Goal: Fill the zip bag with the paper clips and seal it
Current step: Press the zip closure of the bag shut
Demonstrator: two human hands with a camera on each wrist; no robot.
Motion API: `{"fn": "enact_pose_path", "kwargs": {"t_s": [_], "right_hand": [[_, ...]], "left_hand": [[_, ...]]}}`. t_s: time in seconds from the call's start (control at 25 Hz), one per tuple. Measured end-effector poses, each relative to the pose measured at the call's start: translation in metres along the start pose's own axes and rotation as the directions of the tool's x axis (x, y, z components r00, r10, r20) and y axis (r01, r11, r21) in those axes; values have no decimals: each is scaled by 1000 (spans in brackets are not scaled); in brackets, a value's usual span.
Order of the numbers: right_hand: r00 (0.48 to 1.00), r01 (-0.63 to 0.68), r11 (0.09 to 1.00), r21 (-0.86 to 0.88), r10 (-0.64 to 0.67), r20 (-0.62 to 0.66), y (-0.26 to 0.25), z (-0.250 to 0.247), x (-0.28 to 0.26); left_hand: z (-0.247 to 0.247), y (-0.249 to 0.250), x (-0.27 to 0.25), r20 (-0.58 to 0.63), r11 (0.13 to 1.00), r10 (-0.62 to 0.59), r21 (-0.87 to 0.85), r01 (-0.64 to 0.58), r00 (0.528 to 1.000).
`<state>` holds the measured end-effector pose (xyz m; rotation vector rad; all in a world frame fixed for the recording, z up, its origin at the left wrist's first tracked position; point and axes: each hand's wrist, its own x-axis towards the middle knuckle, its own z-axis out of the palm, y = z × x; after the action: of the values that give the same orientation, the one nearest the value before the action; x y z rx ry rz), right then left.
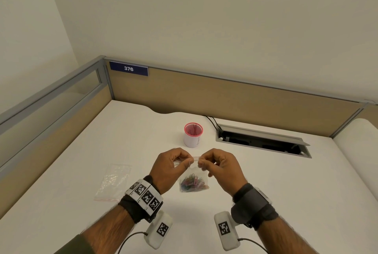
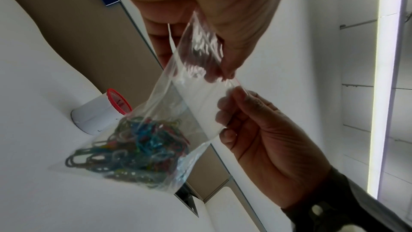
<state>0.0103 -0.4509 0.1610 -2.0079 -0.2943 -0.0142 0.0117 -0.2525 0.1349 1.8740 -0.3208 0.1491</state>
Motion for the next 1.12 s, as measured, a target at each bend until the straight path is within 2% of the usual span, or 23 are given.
{"fn": "enact_pose_path", "kwargs": {"t_s": [0.16,0.48,0.68,0.96,1.12], "right_hand": [[1000,17,1000,-24,-17,7,0,0,-2],[994,104,980,-169,-105,2,-1,3,-3],[995,95,976,-195,-92,25,0,-2,-1],[998,70,986,-148,-68,16,2,-2,-9],[999,27,998,-64,-29,-36,8,-14,-12]], "left_hand": [[1,2,-1,33,1000,11,17,-11,999],[5,1,-2,16,984,147,98,-148,989],[1,-2,4,113,954,178,224,-200,977],[-11,-4,5,166,966,138,196,-170,976],[-30,-13,3,124,982,92,156,-111,988]]}}
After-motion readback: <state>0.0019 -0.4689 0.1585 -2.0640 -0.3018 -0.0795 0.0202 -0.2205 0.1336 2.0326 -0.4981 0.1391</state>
